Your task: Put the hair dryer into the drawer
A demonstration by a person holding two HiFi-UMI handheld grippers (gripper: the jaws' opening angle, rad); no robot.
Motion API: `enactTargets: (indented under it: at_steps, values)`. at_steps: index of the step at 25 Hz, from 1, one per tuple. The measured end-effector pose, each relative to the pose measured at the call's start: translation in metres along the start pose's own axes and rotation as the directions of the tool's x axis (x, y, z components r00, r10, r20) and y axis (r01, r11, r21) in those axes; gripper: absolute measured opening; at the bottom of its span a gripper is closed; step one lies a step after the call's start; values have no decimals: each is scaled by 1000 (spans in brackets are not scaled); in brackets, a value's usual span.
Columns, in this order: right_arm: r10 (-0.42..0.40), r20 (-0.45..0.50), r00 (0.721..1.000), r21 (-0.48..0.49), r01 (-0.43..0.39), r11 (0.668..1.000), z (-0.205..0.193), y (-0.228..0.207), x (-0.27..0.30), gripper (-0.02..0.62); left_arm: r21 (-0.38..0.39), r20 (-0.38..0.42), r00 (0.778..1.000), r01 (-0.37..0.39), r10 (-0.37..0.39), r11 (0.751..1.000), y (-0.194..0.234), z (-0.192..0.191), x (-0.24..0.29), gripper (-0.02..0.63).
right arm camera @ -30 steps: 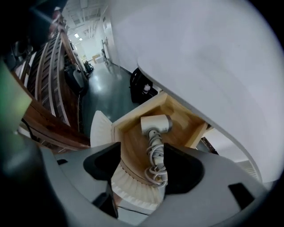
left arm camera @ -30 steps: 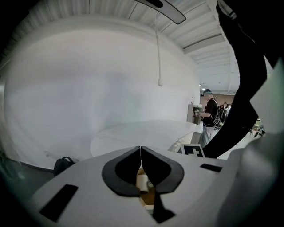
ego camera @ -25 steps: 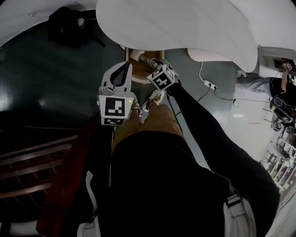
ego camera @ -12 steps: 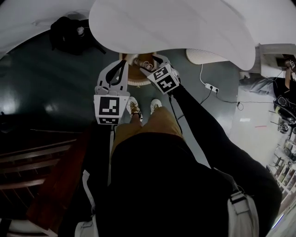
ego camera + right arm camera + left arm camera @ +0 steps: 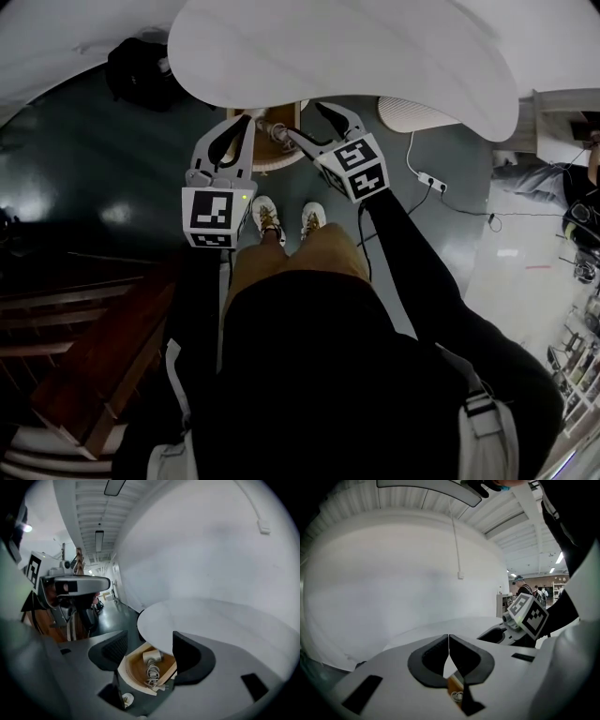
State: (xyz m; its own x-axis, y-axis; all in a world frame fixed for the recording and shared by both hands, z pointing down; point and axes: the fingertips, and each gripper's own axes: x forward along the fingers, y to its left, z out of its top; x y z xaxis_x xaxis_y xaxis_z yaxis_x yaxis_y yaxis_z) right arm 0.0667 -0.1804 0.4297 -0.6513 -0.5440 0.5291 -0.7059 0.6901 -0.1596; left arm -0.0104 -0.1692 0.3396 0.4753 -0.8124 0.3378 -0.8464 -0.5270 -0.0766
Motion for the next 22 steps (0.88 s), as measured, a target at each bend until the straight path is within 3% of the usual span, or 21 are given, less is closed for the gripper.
enactTargets:
  at_steps: [5, 11, 17, 22]
  values:
    - [15, 79, 997, -22, -13, 1000, 5, -5, -25, 307, 7, 1, 999, -44, 44, 999, -14, 3, 7, 18]
    - [-19, 158, 987, -34, 24, 999, 15, -17, -58, 249, 8, 20, 996, -91, 90, 996, -40, 16, 3, 18]
    - [-11, 280, 960, -83, 36, 996, 54, -9, -95, 232, 0, 91, 984, -155, 155, 988, -44, 43, -10, 18]
    - [-27, 364, 931, -107, 70, 992, 84, 0, -124, 212, 1, 131, 980, -151, 149, 989, -52, 59, -17, 18]
